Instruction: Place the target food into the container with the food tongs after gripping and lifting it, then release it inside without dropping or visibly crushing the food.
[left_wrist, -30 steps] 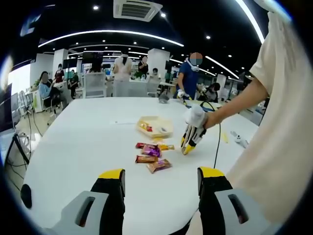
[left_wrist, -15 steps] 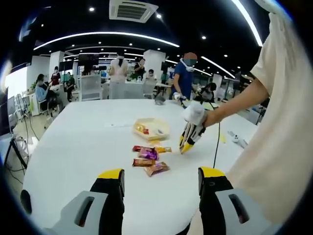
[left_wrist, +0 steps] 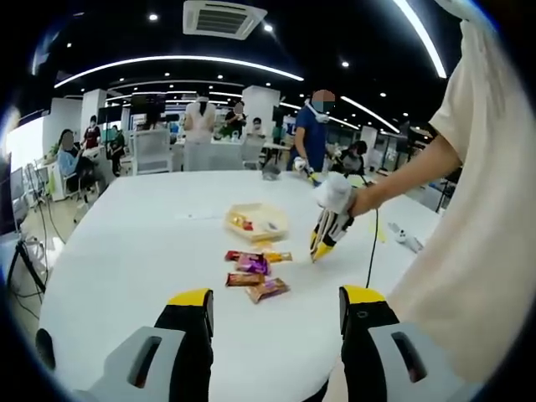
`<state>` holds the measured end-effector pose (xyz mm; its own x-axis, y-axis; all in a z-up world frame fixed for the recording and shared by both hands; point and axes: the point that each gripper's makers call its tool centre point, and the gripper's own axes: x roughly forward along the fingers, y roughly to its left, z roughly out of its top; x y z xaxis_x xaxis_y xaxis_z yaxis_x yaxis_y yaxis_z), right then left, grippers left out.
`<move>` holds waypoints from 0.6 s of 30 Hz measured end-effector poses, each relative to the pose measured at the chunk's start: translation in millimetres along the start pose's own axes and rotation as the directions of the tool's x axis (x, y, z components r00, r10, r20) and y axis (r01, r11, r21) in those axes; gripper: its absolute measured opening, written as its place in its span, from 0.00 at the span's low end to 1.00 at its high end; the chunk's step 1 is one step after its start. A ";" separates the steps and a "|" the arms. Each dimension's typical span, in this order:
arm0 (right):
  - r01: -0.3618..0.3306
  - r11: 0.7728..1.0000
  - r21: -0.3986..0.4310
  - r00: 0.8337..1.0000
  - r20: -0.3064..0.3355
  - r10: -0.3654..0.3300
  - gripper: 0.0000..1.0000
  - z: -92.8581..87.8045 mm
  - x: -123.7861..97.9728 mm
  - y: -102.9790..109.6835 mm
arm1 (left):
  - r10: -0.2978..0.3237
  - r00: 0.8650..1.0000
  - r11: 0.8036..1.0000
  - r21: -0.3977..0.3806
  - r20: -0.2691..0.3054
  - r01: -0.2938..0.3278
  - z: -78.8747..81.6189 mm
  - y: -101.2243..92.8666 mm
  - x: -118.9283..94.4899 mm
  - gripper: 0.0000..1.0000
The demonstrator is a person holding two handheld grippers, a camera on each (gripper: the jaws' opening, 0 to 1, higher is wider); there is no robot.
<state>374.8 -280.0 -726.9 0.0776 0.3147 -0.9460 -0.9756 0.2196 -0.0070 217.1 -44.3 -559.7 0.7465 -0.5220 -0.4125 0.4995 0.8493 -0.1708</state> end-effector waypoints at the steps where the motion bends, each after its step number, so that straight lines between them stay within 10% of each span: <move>1: -0.007 1.000 0.001 1.000 0.000 0.007 0.17 0.6 -0.8 0.8 | -0.001 1.000 1.000 0.000 0.000 0.001 -0.1 -0.2 0.0 0.60; 18: 0.082 0.996 -0.030 0.993 0.085 -0.079 0.18 39.2 -32.8 -31.1 | -0.012 1.000 1.000 0.016 0.017 0.012 7.1 -2.4 3.1 0.61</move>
<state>410.7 -260.9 -683.0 0.1714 0.3737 -0.9116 -0.9717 0.2165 -0.0940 221.4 -48.6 -554.3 0.7479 -0.5335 -0.3949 0.5152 0.8417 -0.1614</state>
